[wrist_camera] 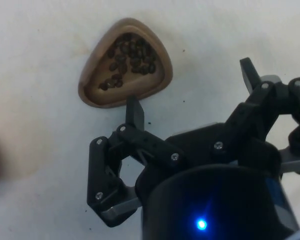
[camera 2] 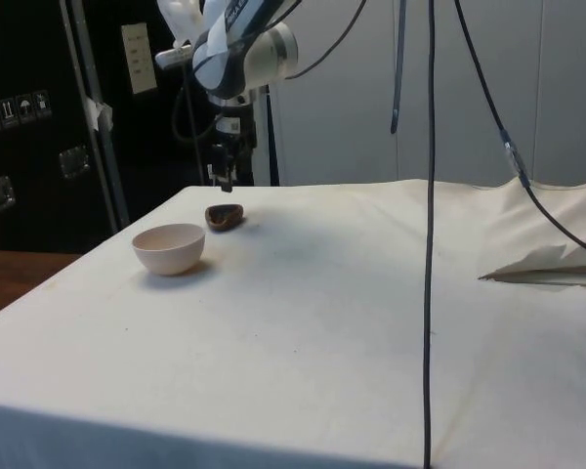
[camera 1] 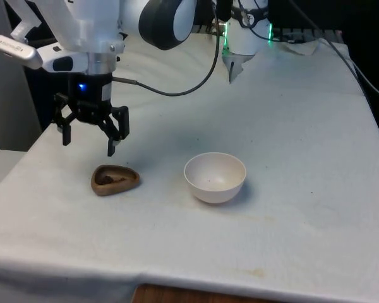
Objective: Pour the coffee beans from the cup into the bowl.
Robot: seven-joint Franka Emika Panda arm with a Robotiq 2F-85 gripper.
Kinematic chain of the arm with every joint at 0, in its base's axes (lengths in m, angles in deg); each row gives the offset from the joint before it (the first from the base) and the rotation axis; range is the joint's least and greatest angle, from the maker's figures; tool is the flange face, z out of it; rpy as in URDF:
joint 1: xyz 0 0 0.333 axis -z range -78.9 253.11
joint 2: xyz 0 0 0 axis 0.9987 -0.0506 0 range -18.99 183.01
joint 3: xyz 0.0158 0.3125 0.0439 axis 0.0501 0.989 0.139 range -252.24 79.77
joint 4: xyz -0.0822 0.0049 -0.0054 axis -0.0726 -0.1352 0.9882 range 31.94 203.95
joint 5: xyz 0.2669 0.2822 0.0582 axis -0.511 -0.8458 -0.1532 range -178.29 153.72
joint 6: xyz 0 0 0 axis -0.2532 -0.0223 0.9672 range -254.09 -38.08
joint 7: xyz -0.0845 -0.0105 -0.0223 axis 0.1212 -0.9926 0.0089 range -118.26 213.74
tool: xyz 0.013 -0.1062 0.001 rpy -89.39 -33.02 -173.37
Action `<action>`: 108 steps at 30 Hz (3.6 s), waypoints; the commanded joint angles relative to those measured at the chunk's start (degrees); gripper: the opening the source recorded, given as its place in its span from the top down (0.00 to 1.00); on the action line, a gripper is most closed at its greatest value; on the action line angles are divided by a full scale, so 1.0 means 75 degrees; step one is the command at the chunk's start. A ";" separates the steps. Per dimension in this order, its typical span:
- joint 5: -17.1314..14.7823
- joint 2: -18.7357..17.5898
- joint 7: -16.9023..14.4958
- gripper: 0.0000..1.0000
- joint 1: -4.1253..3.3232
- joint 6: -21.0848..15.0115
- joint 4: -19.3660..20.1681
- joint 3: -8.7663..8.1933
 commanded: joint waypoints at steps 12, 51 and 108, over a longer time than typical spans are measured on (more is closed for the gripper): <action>-0.0237 -0.0244 -0.0122 0.00 0.0099 0.0519 -0.0328 0.0069; -0.0688 -0.1589 -0.0031 0.00 0.0260 0.1536 -0.2246 -0.0191; -0.2093 -0.1956 -0.0657 0.00 0.0397 0.1963 -0.2750 -0.0474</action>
